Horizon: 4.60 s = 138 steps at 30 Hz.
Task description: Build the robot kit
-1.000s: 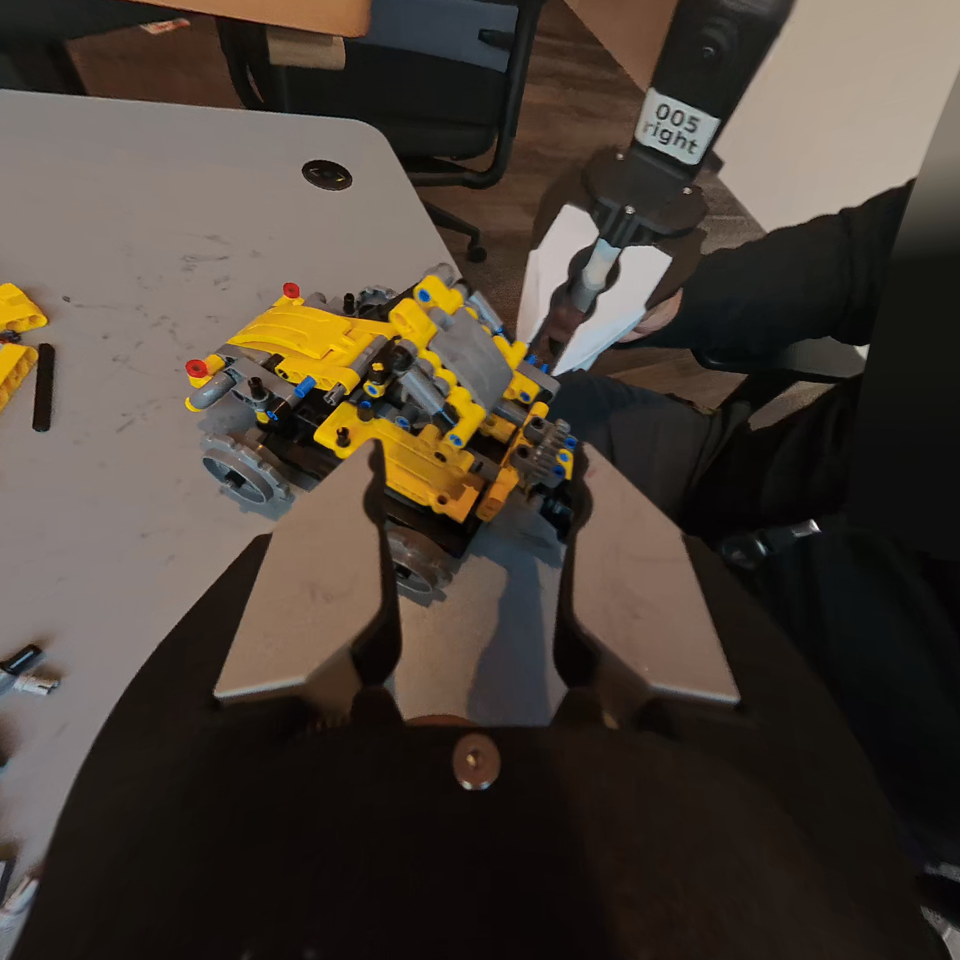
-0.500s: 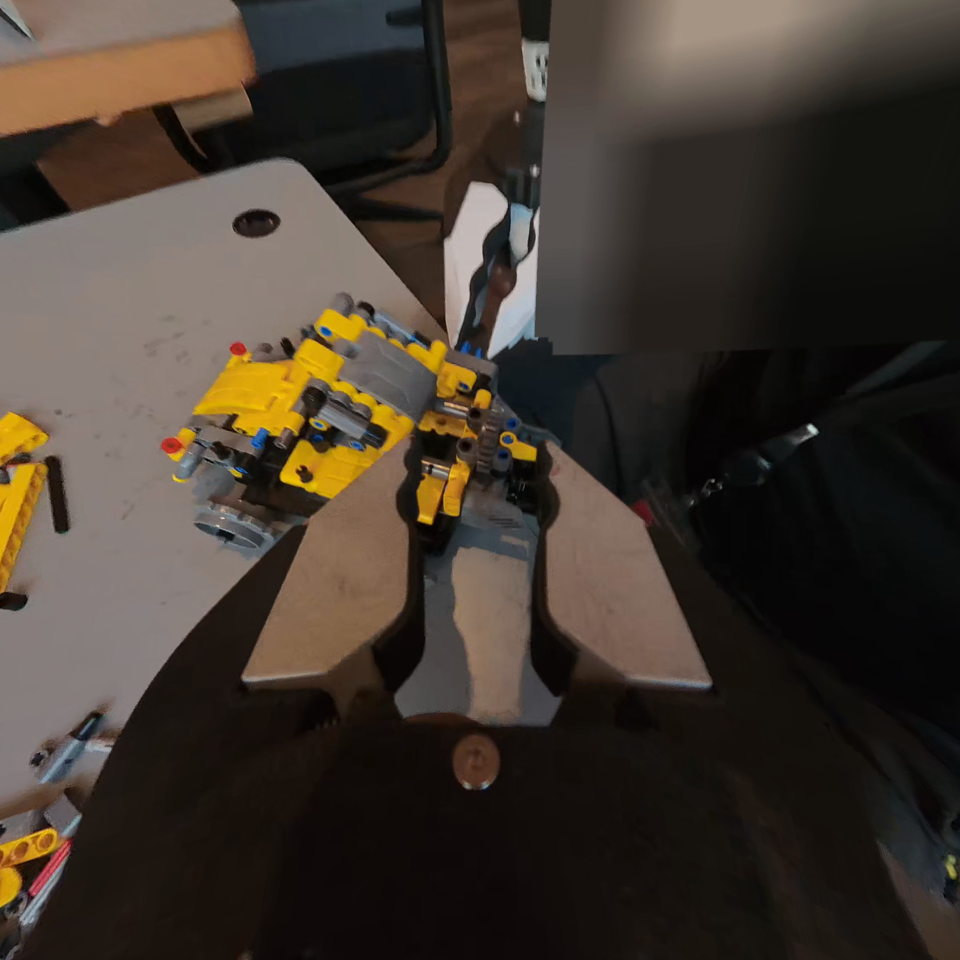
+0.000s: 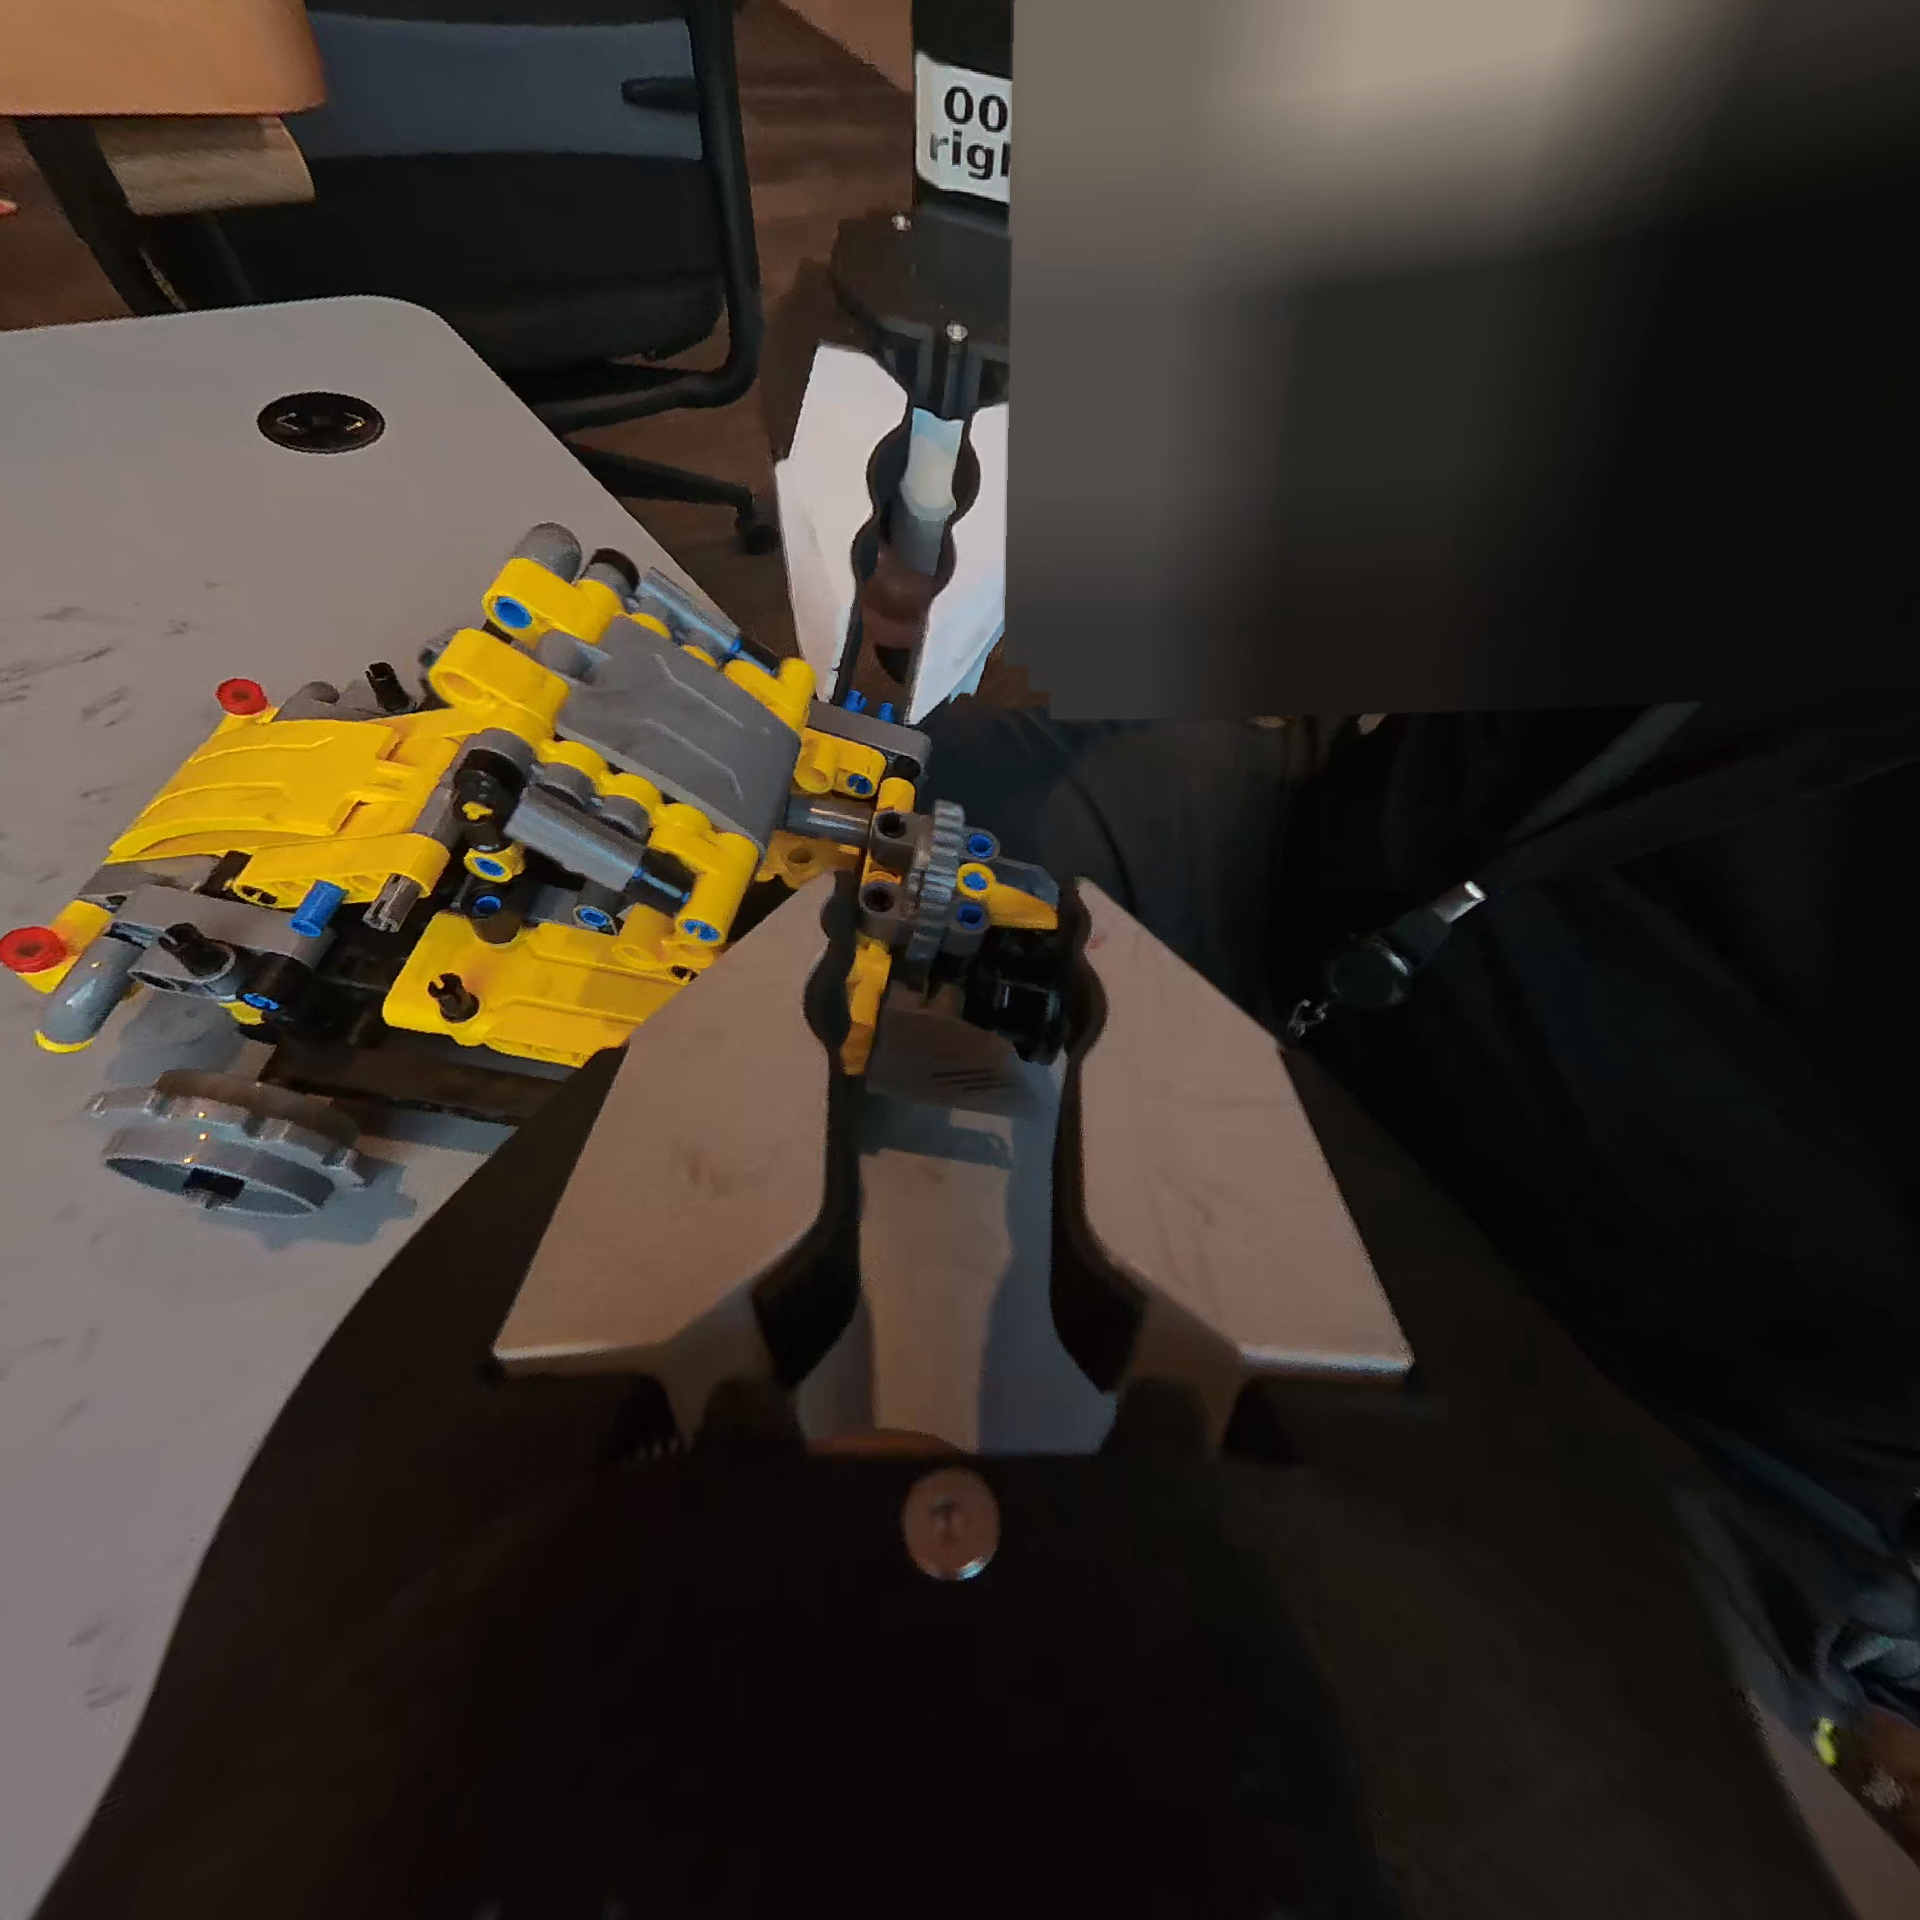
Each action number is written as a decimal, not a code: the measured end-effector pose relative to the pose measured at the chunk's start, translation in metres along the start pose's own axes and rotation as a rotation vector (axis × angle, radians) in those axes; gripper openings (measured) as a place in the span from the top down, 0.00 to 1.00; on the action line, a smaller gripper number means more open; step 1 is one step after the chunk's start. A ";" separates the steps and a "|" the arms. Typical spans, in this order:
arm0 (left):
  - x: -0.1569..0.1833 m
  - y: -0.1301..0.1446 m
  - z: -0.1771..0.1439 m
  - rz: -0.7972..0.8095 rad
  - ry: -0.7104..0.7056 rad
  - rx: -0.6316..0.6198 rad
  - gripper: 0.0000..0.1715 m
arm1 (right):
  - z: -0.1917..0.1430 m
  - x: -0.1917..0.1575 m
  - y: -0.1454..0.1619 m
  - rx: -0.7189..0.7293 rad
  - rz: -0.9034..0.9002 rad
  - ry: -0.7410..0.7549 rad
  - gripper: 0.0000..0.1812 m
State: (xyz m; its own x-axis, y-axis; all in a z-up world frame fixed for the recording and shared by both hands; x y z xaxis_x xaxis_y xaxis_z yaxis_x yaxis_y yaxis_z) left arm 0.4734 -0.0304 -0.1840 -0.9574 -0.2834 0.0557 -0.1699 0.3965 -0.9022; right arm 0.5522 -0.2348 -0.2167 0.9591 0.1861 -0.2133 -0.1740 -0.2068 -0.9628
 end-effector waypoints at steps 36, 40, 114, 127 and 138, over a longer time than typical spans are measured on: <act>-0.018 0.010 -0.003 -0.158 0.060 0.112 0.88 | 0.010 -0.014 -0.016 -0.192 -0.493 0.165 0.94; -0.020 0.010 -0.004 -0.175 0.070 0.118 0.88 | 0.012 -0.019 -0.018 -0.232 -0.630 0.203 0.95; -0.041 0.025 -0.032 -0.005 0.012 -0.006 0.84 | 0.034 -0.002 -0.015 -0.136 0.130 0.184 0.94; -0.043 0.025 -0.030 -0.048 -0.003 -0.008 0.87 | 0.032 0.004 -0.001 -0.008 0.090 0.159 0.97; -0.047 0.028 -0.029 -0.093 0.020 -0.030 0.93 | 0.036 0.002 0.006 0.039 -0.120 0.221 0.97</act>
State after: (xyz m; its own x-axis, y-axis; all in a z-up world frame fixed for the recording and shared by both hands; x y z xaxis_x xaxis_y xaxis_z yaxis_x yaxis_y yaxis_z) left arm 0.5068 0.0190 -0.1992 -0.9415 -0.3031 0.1475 -0.2650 0.3954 -0.8795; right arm 0.5452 -0.2014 -0.2293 0.9982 -0.0084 -0.0596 -0.0601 -0.1583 -0.9856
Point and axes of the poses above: each gripper's, where its closed fingertips meet, z out along the fingers, y out of its underside, x = y × z across the jaws, the point moved 10 cm from there along -z, back along the fingers, and after that the axes turned 10 degrees about z, right-handed, at the moved point
